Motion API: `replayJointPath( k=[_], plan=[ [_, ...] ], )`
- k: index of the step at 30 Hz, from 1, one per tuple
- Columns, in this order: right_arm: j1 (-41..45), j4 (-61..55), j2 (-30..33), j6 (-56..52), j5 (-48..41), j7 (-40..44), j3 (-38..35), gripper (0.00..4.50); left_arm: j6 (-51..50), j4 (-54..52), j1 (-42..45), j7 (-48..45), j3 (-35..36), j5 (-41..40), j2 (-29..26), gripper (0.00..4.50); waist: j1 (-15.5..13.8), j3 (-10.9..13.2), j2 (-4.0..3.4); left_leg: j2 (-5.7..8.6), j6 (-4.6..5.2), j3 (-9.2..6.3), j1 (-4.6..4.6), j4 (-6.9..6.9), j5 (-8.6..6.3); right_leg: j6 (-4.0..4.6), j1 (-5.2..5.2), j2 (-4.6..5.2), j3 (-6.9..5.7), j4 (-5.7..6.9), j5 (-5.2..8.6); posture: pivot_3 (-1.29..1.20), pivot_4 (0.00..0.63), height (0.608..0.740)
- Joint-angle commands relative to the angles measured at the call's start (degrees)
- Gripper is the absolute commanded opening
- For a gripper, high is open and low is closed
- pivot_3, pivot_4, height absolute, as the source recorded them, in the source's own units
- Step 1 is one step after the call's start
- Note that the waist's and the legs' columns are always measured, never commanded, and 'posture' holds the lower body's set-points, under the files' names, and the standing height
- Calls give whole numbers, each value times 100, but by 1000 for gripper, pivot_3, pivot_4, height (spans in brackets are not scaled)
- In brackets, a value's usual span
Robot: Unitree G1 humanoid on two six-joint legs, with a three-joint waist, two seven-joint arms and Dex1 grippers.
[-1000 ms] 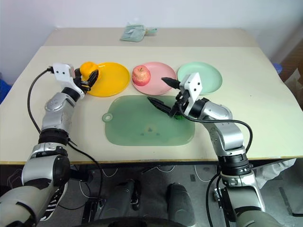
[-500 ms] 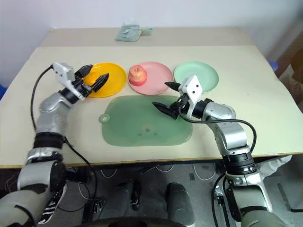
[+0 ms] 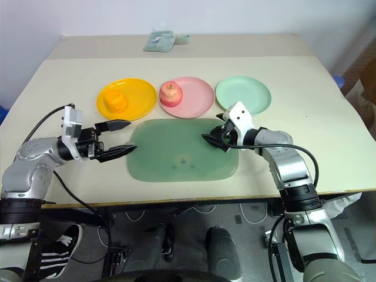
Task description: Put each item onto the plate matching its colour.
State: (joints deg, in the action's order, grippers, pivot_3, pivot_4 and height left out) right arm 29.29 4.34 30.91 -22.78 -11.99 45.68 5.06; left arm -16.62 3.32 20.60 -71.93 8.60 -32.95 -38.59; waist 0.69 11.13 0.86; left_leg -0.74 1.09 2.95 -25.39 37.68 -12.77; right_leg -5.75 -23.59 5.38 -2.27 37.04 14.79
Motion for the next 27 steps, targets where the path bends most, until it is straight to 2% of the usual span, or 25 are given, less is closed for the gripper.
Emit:
replayJointPath(
  k=[1,16,19,21,27],
  plan=[
    [11,-34,95,66,48,72,-37,4500,46,-183,15,49,21,0,-12,4472,1,0,0,0,0,0,0,-1,0,0,-1,-3,0,0,0,0,150,740],
    [-145,17,39,12,103,82,-17,4500,207,34,171,165,-27,111,51,4472,-11,0,0,2,1,3,0,-2,0,-1,0,-8,0,0,-1,0,150,740],
    [-127,72,18,13,117,74,-20,3684,224,18,167,183,-33,123,65,4500,-8,0,0,3,1,4,0,-2,0,-2,0,-8,0,-1,-1,0,150,740],
    [-104,91,-2,37,127,42,-42,2734,243,-7,168,219,-32,121,96,4500,-8,0,0,2,1,3,0,-2,0,-1,0,-9,0,-1,-1,0,150,740],
    [27,82,-105,31,4,-38,-208,2734,273,31,228,379,48,83,168,4500,-8,0,0,2,1,3,0,-2,0,-2,0,-8,0,-1,-1,0,150,740]
  ],
)
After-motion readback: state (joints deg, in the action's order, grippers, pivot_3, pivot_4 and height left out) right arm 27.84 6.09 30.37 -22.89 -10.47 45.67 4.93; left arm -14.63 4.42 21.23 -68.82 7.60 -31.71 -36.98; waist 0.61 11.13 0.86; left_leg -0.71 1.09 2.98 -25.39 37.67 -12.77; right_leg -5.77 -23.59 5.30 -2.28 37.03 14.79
